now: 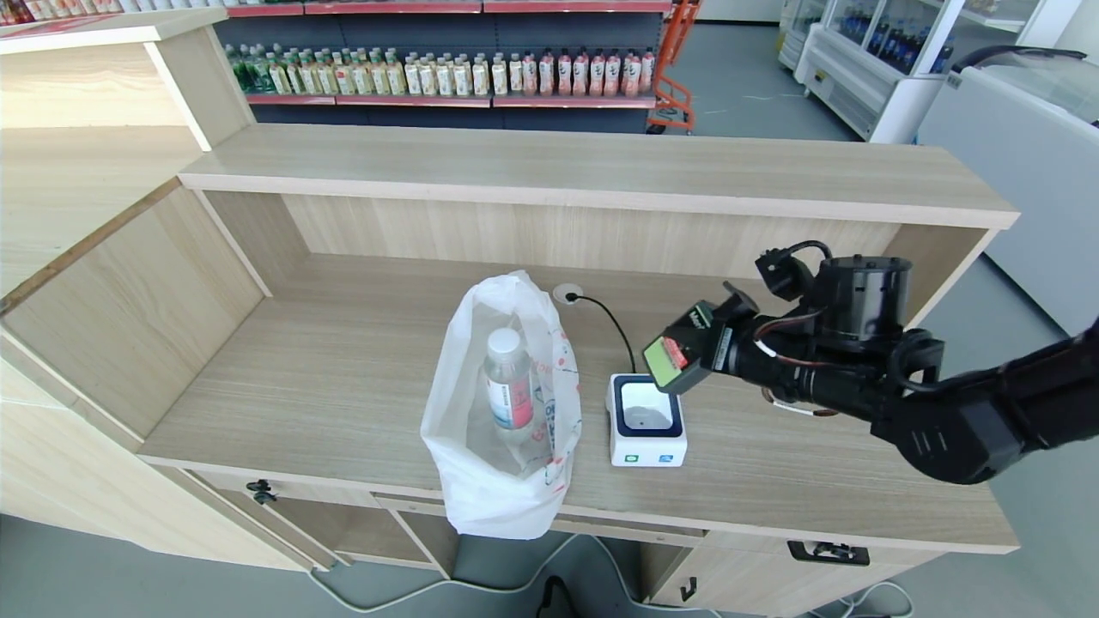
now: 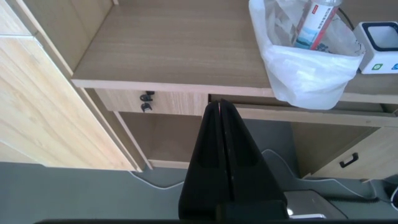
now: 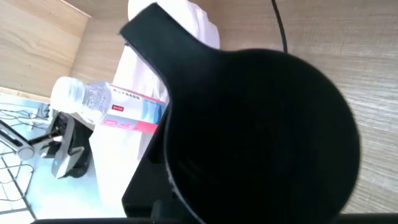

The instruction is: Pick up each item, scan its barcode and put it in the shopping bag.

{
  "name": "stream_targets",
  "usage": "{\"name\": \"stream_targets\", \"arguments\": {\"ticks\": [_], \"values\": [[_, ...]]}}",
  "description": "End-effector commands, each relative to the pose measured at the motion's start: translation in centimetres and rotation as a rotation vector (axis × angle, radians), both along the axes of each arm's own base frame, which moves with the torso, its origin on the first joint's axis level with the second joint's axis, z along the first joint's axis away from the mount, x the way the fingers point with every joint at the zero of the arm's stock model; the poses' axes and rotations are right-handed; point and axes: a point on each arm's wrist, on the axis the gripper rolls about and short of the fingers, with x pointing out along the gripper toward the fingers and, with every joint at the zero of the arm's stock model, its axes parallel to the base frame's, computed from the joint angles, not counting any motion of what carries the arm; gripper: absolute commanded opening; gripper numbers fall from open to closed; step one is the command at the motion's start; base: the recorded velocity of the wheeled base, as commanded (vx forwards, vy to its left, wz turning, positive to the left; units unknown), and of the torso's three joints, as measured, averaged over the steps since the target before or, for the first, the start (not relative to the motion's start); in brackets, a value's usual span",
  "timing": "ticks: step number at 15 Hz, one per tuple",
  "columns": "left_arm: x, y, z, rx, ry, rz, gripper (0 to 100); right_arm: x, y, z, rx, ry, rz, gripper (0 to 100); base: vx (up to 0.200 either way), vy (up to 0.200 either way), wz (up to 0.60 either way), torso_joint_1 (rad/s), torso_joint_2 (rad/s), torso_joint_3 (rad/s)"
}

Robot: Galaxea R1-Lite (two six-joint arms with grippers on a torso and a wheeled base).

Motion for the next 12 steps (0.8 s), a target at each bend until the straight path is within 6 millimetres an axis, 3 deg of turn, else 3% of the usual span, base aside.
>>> {"name": "stream_targets", "arguments": {"ticks": [1, 3, 6, 9, 12], "values": [[0.0, 0.0, 0.0, -0.001, 0.000, 0.000, 0, -3.8, -3.2, 3.7, -0.085, -0.110, -0.026, 0, 0.000, 0.000, 0.00, 0.000, 0.00, 0.000], [0.0, 0.0, 0.0, 0.001, 0.000, -0.001, 0, -5.3, -3.9, 3.4, -0.156, -0.140, -0.015, 0, 0.000, 0.000, 0.00, 0.000, 0.00, 0.000], [0.0, 0.0, 0.0, 0.001, 0.000, 0.000, 0, -7.3, -4.5, 4.5, -0.168, -0.185, -0.013, 0, 0.000, 0.200, 0.00, -0.002, 0.00, 0.006], [0.0, 0.0, 0.0, -0.001, 0.000, 0.000, 0, -7.3, -4.7, 4.6, -0.197, -0.210, -0.012, 0, 0.000, 0.200, 0.00, 0.012, 0.01, 0.001], [0.0, 0.0, 0.0, -0.001, 0.000, -0.001, 0, -8.6, -4.3, 5.3, -0.199, -0.228, 0.018, 0, 0.000, 0.000, 0.00, 0.000, 0.00, 0.000]]}}
